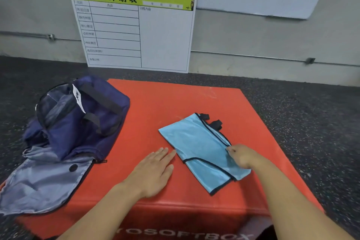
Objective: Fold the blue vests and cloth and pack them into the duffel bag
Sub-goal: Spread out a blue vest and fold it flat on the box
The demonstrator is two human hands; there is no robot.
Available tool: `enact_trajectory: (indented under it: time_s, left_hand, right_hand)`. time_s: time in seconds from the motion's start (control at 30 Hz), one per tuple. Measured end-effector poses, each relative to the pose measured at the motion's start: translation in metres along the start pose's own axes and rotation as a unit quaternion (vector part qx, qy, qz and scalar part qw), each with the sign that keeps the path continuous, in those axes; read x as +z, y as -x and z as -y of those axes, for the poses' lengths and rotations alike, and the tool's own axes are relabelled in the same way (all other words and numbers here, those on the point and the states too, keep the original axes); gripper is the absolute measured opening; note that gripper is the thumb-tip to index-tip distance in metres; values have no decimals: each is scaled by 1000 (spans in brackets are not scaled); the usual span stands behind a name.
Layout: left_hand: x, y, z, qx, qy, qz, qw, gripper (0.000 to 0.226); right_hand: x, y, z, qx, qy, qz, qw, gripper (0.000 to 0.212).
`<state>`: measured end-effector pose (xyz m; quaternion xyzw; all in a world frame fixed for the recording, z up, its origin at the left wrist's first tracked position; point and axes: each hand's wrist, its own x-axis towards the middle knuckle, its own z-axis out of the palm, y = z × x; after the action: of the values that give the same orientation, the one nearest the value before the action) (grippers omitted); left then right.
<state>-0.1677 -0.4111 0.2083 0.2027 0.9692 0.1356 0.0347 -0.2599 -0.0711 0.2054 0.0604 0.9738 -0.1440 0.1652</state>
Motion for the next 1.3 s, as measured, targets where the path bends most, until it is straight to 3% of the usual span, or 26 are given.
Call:
enact_trajectory:
  time_s: [0.13,0.33,0.47,0.6,0.73,1.0,1.3]
  left_hand:
    - [-9,7,-8,27,24,-8,999,104]
    - [2,23,-23,59,14,-7,998,83]
    - [14,45,-26,69,5,5,998,67]
    - [20,63,-14,65,-24,37,997,83]
    - [18,81,10,43,-28,29,998,87]
    - [11,117,47,27,-53,16,998,62]
    - [10,94,40,85,-62,-11,994,49]
  right_hand:
    - [-2,40,9,-68,11,45,997,32]
    - [19,100,11,-220,-36,116,968,47]
    - [31,122,-4,-299,-51,3,953,44]
    - [48,143,-11,-385,29,-37,922,46]
    - [49,156,-19,-413,46,-23,909,41]
    - [45,152,-39,-429,87,-85,895,37]
    - [45,141,-8,-456,184,-108,864,40]
